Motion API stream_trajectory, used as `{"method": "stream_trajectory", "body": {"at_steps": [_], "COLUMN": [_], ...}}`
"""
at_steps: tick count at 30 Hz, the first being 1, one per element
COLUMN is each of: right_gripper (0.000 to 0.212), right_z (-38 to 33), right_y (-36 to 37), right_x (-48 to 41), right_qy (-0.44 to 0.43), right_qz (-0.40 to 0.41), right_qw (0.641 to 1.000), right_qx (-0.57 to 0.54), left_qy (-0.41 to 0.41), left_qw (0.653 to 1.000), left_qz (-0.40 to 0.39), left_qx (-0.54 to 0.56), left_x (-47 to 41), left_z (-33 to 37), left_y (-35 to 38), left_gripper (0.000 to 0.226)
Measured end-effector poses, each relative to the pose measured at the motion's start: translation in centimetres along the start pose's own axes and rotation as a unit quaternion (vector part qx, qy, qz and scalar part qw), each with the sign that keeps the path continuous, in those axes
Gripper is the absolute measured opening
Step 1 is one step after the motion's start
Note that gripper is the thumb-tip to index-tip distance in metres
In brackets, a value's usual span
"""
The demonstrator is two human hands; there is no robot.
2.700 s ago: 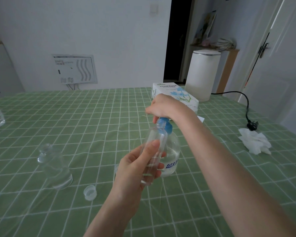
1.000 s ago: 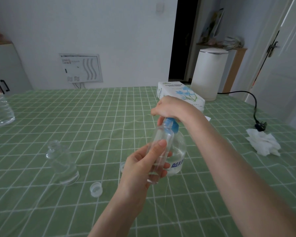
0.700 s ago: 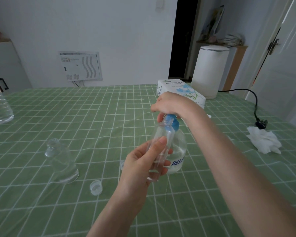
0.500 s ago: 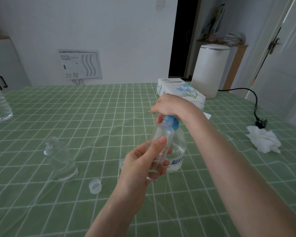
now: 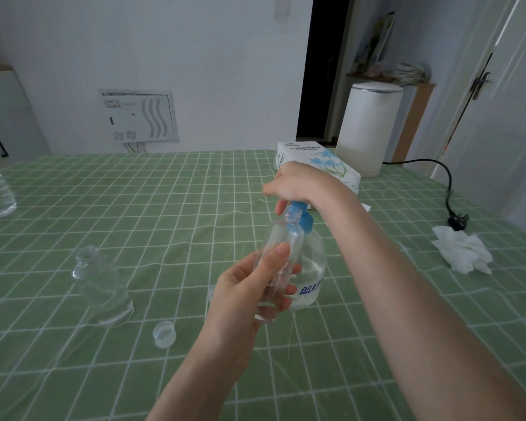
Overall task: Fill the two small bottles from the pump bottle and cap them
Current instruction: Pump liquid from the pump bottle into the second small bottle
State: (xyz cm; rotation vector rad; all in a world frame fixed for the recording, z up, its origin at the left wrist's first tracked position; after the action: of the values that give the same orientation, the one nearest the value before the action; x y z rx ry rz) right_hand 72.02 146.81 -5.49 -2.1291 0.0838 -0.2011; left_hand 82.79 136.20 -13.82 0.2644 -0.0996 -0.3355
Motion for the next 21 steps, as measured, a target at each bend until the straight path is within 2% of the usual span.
{"method": "stream_trajectory", "body": {"at_steps": [7, 21], "right_gripper": [0.038, 0.032], "right_z": [0.2, 0.4], "right_y": [0.4, 0.3], "right_x": [0.4, 0.3], "right_qy": [0.008, 0.002], "right_qz": [-0.02, -0.013], "right_qw": [1.0, 0.999], "right_qx": [-0.013, -0.034], "left_qy": [0.003, -0.005], "left_qw": [1.0, 1.0], "left_qz": [-0.005, -0.003], "left_qx": [0.005, 0.004], "left_x": [0.0, 0.0], "left_z": [0.0, -0.1], "left_y": [0.0, 0.0], "left_gripper": [0.031, 0.029]}}
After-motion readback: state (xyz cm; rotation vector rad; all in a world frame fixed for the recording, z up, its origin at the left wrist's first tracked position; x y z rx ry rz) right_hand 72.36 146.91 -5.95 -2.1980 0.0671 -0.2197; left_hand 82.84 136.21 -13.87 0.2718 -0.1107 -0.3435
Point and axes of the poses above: each hand's wrist, its own x-axis away from the middle knuckle, its own y-axis out of the palm, z = x × y, the point moved 9 cm from there along -x, towards the middle knuckle, and after that the axes turned 4 degrees about -x, right-handed, at the moved point
